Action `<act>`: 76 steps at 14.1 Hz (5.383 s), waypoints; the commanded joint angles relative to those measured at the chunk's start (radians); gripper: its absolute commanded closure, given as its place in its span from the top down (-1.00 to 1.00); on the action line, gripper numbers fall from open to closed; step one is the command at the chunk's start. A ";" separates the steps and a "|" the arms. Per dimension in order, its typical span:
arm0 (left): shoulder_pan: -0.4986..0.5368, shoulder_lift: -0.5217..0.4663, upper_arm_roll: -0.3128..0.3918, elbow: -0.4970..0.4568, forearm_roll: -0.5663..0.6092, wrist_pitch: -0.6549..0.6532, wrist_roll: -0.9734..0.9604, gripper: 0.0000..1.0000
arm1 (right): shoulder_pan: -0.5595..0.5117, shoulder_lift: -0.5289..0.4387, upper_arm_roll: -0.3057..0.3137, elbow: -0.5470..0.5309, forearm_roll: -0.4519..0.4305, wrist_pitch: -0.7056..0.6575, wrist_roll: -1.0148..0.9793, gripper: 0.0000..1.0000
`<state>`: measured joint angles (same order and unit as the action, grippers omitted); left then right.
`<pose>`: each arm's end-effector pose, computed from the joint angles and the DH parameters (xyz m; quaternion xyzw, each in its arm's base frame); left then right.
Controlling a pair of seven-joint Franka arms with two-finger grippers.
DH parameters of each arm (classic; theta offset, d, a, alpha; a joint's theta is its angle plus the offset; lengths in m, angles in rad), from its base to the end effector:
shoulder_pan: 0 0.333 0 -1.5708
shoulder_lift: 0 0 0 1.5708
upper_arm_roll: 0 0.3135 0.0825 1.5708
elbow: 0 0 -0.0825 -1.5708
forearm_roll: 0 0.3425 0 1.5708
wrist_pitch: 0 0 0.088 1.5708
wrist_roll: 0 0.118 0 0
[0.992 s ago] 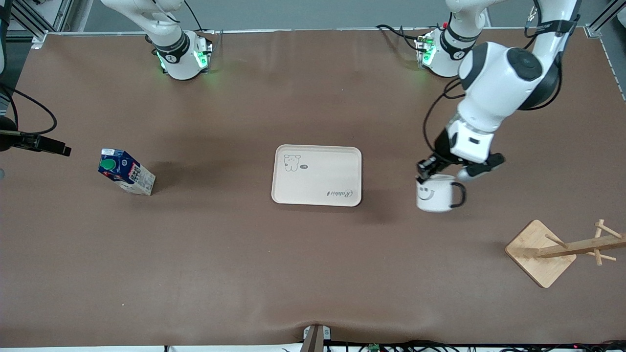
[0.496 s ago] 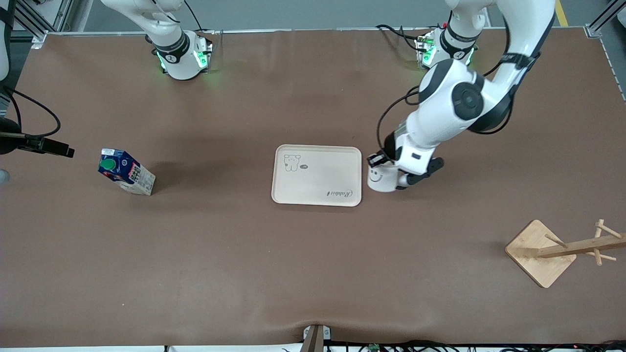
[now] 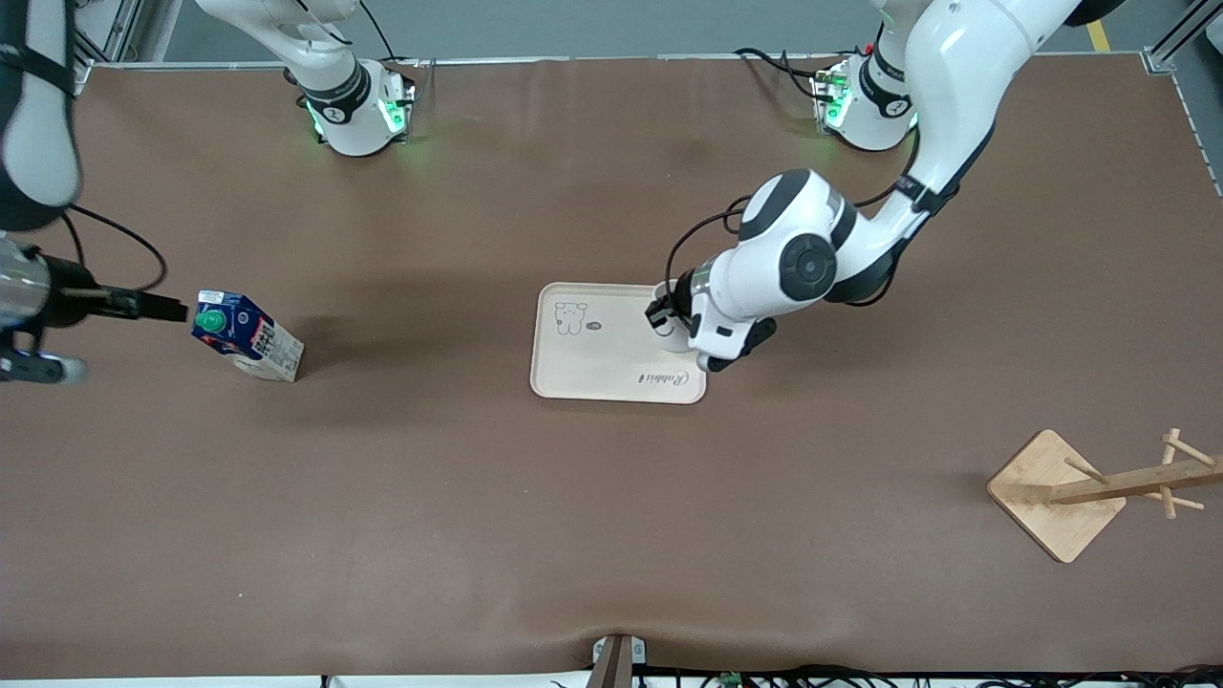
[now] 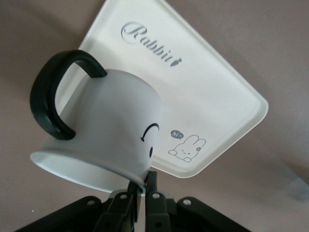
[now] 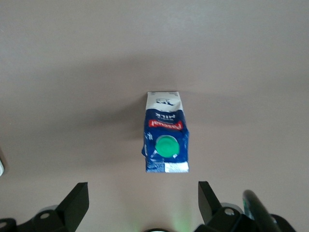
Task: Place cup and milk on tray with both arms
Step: 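Hold the mug over the tray while the right gripper grasps the milk, then lower the mug onto the tray while the right gripper carries the milk, then set the milk on the tray while the left gripper withdraws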
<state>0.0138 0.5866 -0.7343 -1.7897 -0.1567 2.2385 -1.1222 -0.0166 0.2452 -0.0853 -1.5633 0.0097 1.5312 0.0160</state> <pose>0.4909 -0.3765 0.3128 0.9269 0.2809 -0.1998 0.1483 0.5583 -0.0514 0.4795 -0.9887 0.0590 0.1379 0.0003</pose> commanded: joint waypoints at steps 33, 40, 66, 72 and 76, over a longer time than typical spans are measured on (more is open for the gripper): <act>-0.176 0.157 0.108 0.165 0.141 -0.195 0.002 1.00 | 0.105 0.009 0.001 -0.039 0.012 -0.123 0.002 -0.86; -0.155 0.102 0.107 0.334 0.143 -0.390 -0.005 1.00 | 0.378 0.066 0.001 0.092 0.090 -0.155 0.246 -0.85; 0.311 -0.370 0.105 0.366 0.410 -0.669 0.568 1.00 | 0.762 0.476 -0.002 0.336 0.312 0.149 0.694 1.00; 0.301 -0.473 0.177 0.360 0.355 -0.695 0.689 1.00 | 0.709 0.442 -0.004 0.448 0.322 -0.004 0.691 1.00; 0.134 -0.527 0.410 0.352 0.283 -0.750 0.829 1.00 | 0.608 0.389 -0.001 0.517 0.325 -0.120 0.684 1.00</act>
<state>0.2234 0.1078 -0.4330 -1.4112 0.1599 1.5134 -0.3740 0.6557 0.6740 -0.1017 -1.0731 0.3207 1.4545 0.6983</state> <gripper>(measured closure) 0.000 0.000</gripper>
